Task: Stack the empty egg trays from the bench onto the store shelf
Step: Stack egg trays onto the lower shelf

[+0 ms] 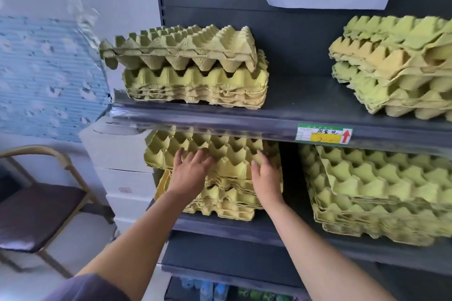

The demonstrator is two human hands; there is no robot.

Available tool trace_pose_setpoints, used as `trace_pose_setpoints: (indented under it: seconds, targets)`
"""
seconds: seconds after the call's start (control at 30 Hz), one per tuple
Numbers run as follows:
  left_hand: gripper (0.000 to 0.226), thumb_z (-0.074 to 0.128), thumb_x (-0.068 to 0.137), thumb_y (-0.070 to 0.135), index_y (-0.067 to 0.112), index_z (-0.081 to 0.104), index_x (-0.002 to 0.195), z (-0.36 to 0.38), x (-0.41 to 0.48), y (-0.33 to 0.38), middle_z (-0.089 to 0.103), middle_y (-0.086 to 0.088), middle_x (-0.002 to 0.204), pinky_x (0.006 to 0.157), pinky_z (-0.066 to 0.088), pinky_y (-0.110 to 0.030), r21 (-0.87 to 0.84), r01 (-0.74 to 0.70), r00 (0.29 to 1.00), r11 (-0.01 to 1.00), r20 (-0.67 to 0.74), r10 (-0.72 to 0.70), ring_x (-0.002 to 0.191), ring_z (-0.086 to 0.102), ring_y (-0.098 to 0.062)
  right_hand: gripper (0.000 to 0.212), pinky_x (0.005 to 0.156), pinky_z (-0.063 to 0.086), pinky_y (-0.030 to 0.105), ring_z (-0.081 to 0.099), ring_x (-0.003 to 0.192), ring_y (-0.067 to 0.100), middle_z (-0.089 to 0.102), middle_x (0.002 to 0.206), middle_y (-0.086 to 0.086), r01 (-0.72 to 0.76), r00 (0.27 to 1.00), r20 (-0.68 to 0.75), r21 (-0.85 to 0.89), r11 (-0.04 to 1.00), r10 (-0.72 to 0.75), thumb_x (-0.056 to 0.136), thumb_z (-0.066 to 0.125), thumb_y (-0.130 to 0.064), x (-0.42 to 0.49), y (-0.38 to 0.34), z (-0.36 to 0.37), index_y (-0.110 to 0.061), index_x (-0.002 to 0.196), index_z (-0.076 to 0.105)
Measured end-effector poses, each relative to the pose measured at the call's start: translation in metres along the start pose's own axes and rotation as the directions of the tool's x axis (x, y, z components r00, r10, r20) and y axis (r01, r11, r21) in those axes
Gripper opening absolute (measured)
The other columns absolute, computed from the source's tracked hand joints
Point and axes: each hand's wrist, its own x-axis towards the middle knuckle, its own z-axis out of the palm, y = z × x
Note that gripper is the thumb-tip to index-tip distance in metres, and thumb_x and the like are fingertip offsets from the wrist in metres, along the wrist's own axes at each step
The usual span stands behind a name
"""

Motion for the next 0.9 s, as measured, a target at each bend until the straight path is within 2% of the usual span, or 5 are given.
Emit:
trace_pose_setpoints:
  seconds: [0.23, 0.37, 0.53, 0.77, 0.9]
  targets:
    - [0.044, 0.053, 0.087, 0.035, 0.03, 0.048, 0.131, -0.01, 0.0, 0.01, 0.049, 0.001, 0.133, 0.112, 0.009, -0.055, -0.092, -0.072, 0.997, 0.993, -0.027, 0.069, 0.122, 0.045, -0.023, 0.043, 0.103, 0.043, 0.034, 0.05, 0.122, 0.025, 0.044, 0.142, 0.012, 0.116, 0.99, 0.095, -0.168, 0.979, -0.102, 0.1, 0.042, -0.02, -0.004, 0.008, -0.011, -0.011, 0.141, 0.041]
    - [0.032, 0.065, 0.082, 0.023, 0.017, 0.062, 0.113, -0.028, 0.003, 0.041, 0.062, -0.004, 0.104, 0.098, 0.036, -0.056, -0.092, -0.163, 0.973, 0.982, -0.179, 0.144, 0.098, 0.059, -0.028, 0.042, 0.104, 0.039, 0.037, 0.04, 0.132, 0.027, 0.039, 0.147, 0.008, 0.184, 0.982, 0.092, -0.285, 0.941, -0.164, 0.098, 0.045, -0.024, -0.011, 0.01, -0.027, -0.015, 0.14, 0.044]
    - [0.014, 0.073, 0.073, 0.014, 0.014, 0.068, 0.086, -0.051, 0.012, 0.108, 0.065, -0.002, 0.078, 0.063, 0.048, -0.035, -0.11, -0.337, 0.881, 0.935, -0.386, 0.273, 0.069, 0.062, -0.027, 0.029, 0.079, 0.056, 0.041, 0.061, 0.102, 0.031, 0.062, 0.117, 0.009, 0.358, 0.913, -0.052, -0.371, 0.857, -0.404, 0.086, 0.063, -0.009, -0.028, 0.021, -0.078, -0.007, 0.115, 0.065]
    - [0.018, 0.051, 0.084, 0.018, 0.012, 0.067, 0.087, -0.085, 0.012, 0.244, 0.063, -0.003, 0.077, 0.063, 0.046, -0.035, -0.2, -0.421, 0.844, 0.885, -0.444, 0.302, 0.069, 0.06, -0.029, 0.018, 0.067, 0.053, 0.036, 0.063, 0.082, 0.027, 0.069, 0.095, 0.005, 0.417, 0.784, -0.194, -0.539, 0.731, -0.59, 0.086, 0.055, -0.012, -0.056, 0.082, -0.21, -0.008, 0.094, 0.071]
    - [0.016, 0.072, 0.073, 0.014, 0.012, 0.068, 0.089, -0.101, 0.009, 0.335, 0.065, -0.004, 0.077, 0.065, 0.047, -0.036, -0.201, -0.454, 0.855, 0.868, -0.374, 0.361, 0.07, 0.062, -0.029, 0.018, 0.071, 0.052, 0.038, 0.064, 0.09, 0.027, 0.069, 0.1, 0.003, 0.295, 0.83, -0.216, -0.613, 0.733, -0.514, 0.084, 0.063, -0.013, -0.08, 0.144, -0.297, -0.012, 0.099, 0.071]
